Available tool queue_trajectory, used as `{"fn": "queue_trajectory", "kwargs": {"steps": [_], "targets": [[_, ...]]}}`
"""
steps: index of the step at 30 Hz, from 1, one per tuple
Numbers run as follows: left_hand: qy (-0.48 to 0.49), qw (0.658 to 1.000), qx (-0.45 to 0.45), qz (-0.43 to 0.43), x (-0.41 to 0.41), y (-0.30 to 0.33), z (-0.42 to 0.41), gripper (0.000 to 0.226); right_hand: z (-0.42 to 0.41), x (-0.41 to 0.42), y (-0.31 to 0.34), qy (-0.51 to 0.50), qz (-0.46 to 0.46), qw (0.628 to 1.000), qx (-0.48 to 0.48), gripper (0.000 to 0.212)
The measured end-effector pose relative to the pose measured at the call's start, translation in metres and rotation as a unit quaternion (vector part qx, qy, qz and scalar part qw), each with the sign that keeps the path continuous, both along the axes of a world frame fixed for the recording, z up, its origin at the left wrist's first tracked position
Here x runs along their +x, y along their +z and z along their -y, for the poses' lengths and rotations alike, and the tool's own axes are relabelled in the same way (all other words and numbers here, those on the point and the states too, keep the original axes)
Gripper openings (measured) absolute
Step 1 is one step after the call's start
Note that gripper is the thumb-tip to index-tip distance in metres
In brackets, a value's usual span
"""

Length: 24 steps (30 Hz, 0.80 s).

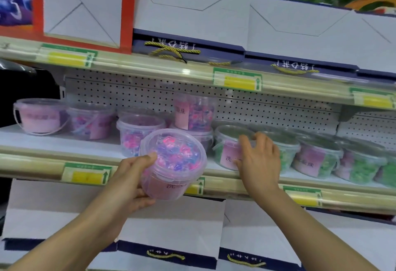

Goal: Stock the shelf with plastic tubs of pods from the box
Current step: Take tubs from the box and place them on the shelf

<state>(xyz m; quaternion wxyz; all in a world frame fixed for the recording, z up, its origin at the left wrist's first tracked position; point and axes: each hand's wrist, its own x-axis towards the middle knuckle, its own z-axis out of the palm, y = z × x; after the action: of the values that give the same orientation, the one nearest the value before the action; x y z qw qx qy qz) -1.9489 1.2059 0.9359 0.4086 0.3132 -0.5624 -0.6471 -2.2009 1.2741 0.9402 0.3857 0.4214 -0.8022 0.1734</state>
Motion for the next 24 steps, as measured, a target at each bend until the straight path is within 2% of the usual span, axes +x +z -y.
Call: {"fn": "queue_trajectory", "kwargs": {"steps": [3, 5, 8, 11, 13, 15, 18, 20, 22, 23, 24], "targets": [[0.015, 1.0, 0.006, -0.005, 0.005, -0.001, 0.003, 0.021, 0.002, 0.007, 0.003, -0.017, -0.007, 1.0, 0.004, 0.061], [0.017, 1.0, 0.006, -0.001, 0.01, -0.001, 0.005, 0.022, 0.001, 0.019, 0.006, 0.022, -0.01, 1.0, 0.001, 0.064], [0.017, 1.0, 0.002, 0.004, 0.024, 0.001, 0.007, 0.025, -0.002, 0.055, 0.014, 0.158, 0.016, 0.987, -0.005, 0.061], [0.028, 1.0, -0.004, 0.002, 0.045, 0.006, 0.012, 0.035, -0.002, 0.103, 0.029, 0.326, 0.106, 0.939, 0.023, 0.054], [0.054, 0.998, 0.0, -0.008, 0.06, 0.01, 0.018, 0.037, 0.005, 0.13, 0.032, 0.393, 0.141, 0.907, 0.056, 0.057], [0.074, 0.997, 0.004, -0.021, 0.073, 0.015, 0.028, 0.033, 0.02, 0.151, 0.031, 0.413, 0.132, 0.898, 0.075, 0.06], [0.065, 0.998, -0.009, -0.008, 0.09, 0.021, 0.046, 0.032, 0.052, 0.175, 0.028, 0.404, 0.084, 0.91, 0.038, 0.045], [0.05, 0.997, -0.048, 0.031, 0.102, 0.024, 0.06, 0.049, 0.072, 0.186, 0.032, 0.399, 0.087, 0.912, 0.017, 0.036], [0.054, 0.989, -0.103, 0.091, 0.115, 0.026, 0.077, 0.084, 0.09, 0.194, 0.037, 0.4, 0.082, 0.913, 0.019, 0.033], [0.066, 0.98, -0.14, 0.127, 0.12, 0.028, 0.086, 0.087, 0.099, 0.198, 0.039, 0.396, 0.086, 0.914, 0.026, 0.033], [0.075, 0.966, -0.186, 0.161, 0.124, 0.031, 0.095, 0.079, 0.106, 0.201, 0.04, 0.39, 0.09, 0.916, 0.033, 0.034]]}}
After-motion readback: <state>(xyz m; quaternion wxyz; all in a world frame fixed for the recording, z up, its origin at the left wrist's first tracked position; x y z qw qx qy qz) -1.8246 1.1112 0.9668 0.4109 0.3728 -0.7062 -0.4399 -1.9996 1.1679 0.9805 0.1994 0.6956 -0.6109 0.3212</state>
